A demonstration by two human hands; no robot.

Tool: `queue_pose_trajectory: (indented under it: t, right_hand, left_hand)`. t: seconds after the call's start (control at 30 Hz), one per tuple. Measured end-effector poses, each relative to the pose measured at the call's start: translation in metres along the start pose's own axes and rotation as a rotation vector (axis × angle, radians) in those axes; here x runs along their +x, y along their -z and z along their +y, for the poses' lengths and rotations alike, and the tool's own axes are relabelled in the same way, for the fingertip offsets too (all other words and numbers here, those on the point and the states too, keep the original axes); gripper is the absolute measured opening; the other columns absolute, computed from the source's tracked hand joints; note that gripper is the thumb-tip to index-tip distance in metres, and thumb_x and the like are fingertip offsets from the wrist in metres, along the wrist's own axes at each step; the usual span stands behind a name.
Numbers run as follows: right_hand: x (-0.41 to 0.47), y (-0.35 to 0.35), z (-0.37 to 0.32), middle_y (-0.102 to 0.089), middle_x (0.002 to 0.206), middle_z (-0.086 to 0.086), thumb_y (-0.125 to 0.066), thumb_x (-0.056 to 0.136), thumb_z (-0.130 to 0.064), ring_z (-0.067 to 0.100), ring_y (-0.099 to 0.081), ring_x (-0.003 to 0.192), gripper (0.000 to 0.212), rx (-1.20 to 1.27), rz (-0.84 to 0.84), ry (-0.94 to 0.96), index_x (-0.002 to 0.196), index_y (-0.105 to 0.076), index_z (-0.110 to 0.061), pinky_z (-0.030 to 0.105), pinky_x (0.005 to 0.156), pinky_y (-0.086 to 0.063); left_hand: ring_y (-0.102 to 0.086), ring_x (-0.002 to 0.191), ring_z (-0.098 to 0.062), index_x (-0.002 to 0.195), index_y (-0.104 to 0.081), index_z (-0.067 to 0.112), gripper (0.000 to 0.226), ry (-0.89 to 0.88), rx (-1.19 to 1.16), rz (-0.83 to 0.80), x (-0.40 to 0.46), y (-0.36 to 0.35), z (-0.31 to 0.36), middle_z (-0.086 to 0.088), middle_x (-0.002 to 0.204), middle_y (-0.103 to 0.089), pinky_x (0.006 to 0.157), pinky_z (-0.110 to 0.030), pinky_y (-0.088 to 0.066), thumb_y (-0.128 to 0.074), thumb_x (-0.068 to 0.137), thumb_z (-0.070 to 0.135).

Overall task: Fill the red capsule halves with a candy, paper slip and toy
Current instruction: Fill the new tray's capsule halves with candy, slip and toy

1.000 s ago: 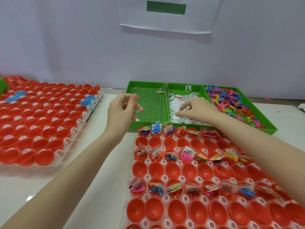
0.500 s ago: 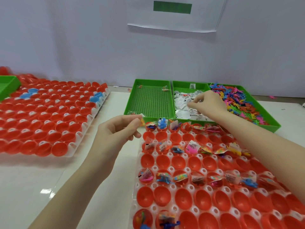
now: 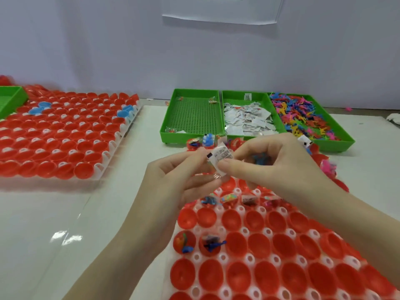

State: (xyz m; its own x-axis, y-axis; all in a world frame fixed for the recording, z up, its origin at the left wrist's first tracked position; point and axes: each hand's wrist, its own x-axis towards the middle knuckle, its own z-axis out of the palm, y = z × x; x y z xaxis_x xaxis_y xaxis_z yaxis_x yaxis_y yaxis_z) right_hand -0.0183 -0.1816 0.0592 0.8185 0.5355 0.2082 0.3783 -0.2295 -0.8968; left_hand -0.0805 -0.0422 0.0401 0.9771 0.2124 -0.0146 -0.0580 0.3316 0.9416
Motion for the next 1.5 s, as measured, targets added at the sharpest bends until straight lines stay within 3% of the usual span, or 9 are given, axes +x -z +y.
queue_pose_trajectory:
  t: [0.27,0.47,0.6,0.77,0.93,1.1,1.2,1.33,1.5]
  right_hand:
    - [-0.027,0.0,-0.002,-0.051,0.045,-0.02,-0.076,0.065,-0.027,-0.012,-0.046,0.045,0.018,-0.065,0.062,-0.039,0.076,-0.065,-0.02,0.003,0.049,-0.035]
    - [-0.045,0.008,-0.011,-0.071,0.079,0.0,-0.045,0.084,-0.013,0.003,-0.055,0.058,0.028,0.453,-0.035,-0.148,0.109,-0.059,-0.012,0.014,0.058,-0.05]
    - [-0.053,0.009,-0.013,-0.072,0.085,-0.017,-0.044,0.079,-0.025,-0.008,-0.062,0.074,0.036,0.296,-0.05,-0.048,0.114,-0.05,-0.023,0.004,0.07,-0.044]
    - [-0.056,0.002,-0.01,-0.071,0.092,-0.019,-0.054,0.073,-0.021,0.017,-0.056,0.07,0.037,0.254,0.054,-0.03,0.108,-0.051,-0.029,0.024,0.069,-0.049]
    - [-0.053,0.002,-0.009,-0.07,0.099,-0.016,-0.066,0.059,-0.017,0.008,-0.06,0.056,0.046,0.19,0.183,0.004,0.103,-0.055,-0.025,0.02,0.06,-0.055]
    - [-0.052,0.0,-0.01,-0.071,0.072,-0.006,-0.077,0.058,-0.02,0.032,-0.061,0.058,0.021,0.063,0.215,-0.016,0.078,-0.07,-0.025,0.035,0.053,-0.05]
    - [-0.053,-0.002,-0.008,-0.071,0.066,-0.002,-0.075,0.063,-0.014,0.023,-0.064,0.055,0.014,0.081,0.191,-0.028,0.073,-0.072,-0.024,0.03,0.055,-0.052]
    - [-0.052,-0.002,-0.004,-0.071,0.069,0.009,-0.073,0.061,-0.006,0.017,-0.067,0.058,0.012,0.228,0.12,-0.089,0.072,-0.071,-0.011,0.024,0.057,-0.055]
    - [-0.051,-0.001,0.01,-0.07,0.063,0.003,-0.078,0.067,-0.007,0.015,-0.064,0.054,0.007,-0.113,0.013,-0.09,0.069,-0.074,-0.013,0.026,0.055,-0.053]
  left_hand:
    - [-0.068,0.062,-0.014,0.071,-0.074,0.009,0.017,-0.046,0.095,0.046,-0.02,-0.004,-0.009,-0.007,0.069,-0.072,0.054,-0.016,-0.052,-0.067,0.059,0.018]
    - [-0.068,0.063,-0.009,0.077,-0.075,0.013,0.017,-0.014,0.124,0.077,-0.028,-0.006,-0.01,-0.003,0.073,-0.073,0.057,-0.018,-0.054,-0.068,0.064,0.02]
    - [-0.069,0.071,-0.008,0.079,-0.076,0.018,0.019,-0.007,0.124,0.031,-0.032,-0.011,-0.008,-0.001,0.077,-0.074,0.057,-0.015,-0.052,-0.068,0.063,0.025]
    - [-0.07,0.067,-0.012,0.081,-0.076,0.02,0.026,-0.006,0.082,-0.056,-0.037,-0.017,-0.006,-0.005,0.075,-0.074,0.057,-0.014,-0.051,-0.07,0.057,0.026]
    - [-0.07,0.066,-0.009,0.079,-0.076,0.022,0.024,-0.002,0.018,-0.098,-0.04,-0.018,-0.005,-0.002,0.075,-0.074,0.057,-0.013,-0.051,-0.067,0.057,0.021]
    - [-0.069,0.068,-0.006,0.07,-0.077,0.025,0.021,-0.002,-0.023,-0.104,-0.04,-0.017,-0.008,0.001,0.075,-0.074,0.058,-0.011,-0.051,-0.068,0.051,0.026]
    - [-0.07,0.074,-0.005,0.072,-0.077,0.028,0.025,-0.008,-0.011,-0.118,-0.04,-0.015,-0.01,0.003,0.079,-0.074,0.062,-0.011,-0.051,-0.069,0.049,0.029]
    - [-0.069,0.075,-0.003,0.076,-0.076,0.032,0.022,-0.054,0.176,-0.096,-0.037,-0.008,-0.009,0.005,0.077,-0.074,0.063,-0.01,-0.05,-0.07,0.055,0.027]
    - [-0.065,0.078,0.005,0.07,-0.073,0.04,0.017,-0.157,0.569,0.051,-0.029,0.012,-0.003,0.021,0.077,-0.071,0.062,-0.006,-0.047,-0.065,0.058,0.049]
